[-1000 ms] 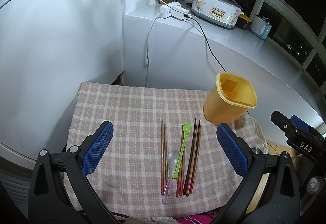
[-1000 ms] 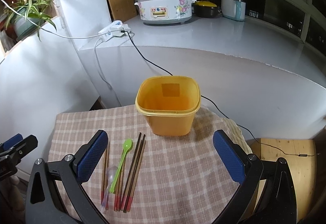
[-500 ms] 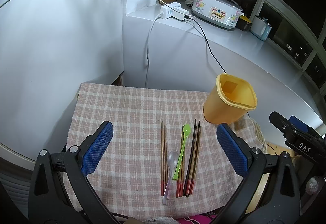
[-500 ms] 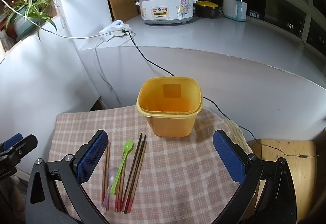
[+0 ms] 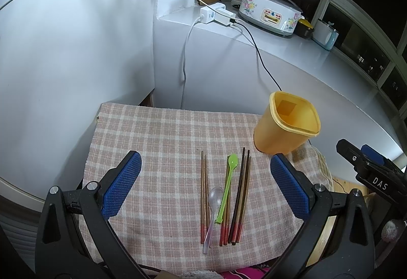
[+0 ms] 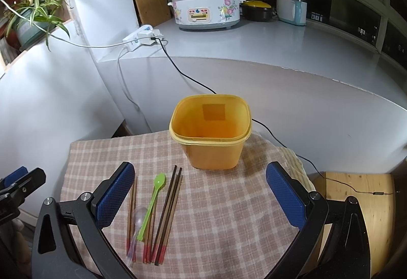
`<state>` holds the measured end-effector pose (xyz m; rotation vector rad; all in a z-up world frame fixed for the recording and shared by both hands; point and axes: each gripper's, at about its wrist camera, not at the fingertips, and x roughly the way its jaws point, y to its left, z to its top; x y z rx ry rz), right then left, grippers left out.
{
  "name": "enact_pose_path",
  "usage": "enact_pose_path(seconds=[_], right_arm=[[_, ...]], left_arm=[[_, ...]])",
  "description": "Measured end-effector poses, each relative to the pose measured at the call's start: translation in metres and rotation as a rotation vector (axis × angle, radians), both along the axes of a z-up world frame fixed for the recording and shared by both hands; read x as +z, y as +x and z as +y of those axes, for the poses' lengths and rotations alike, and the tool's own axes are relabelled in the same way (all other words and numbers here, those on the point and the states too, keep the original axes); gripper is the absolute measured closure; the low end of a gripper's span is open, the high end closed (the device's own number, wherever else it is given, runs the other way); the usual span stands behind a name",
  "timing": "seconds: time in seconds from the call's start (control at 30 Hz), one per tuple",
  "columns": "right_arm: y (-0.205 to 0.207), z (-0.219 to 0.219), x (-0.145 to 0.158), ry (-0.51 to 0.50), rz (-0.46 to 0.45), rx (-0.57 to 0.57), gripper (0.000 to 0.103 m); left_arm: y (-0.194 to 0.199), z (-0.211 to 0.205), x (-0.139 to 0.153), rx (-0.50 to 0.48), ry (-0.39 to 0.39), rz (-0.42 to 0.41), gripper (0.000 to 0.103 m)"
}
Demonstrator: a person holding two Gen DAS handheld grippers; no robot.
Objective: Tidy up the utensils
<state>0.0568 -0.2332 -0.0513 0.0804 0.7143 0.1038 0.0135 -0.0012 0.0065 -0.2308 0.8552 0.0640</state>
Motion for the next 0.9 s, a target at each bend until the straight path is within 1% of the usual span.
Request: enact_pose_path(seconds=[0.27,0.7,0.8,0.9], right_arm=[[-0.001,0.000,-0.001,-0.001,0.006,0.002,0.001],[0.004,0.003,-0.007,-0.015,0.027,0.003,0.001],[0.007,0.004,-0.014,-0.028,0.035,0.010,0.001],[0.011,0.003,-0.029,-0.025,0.048,0.033,0.001]], left_arm=[[0.000,0.000,-0.001,0.001,0.000,0.003,0.000],[-0.001,0.006,-0.018,0.012,0.005,0.031,0.003],[0.002,0.011,-0.029,0.016,0.008,0.051,0.008],[0.007,0.017,-0.043,0.015,0.007,0.087,0.017]])
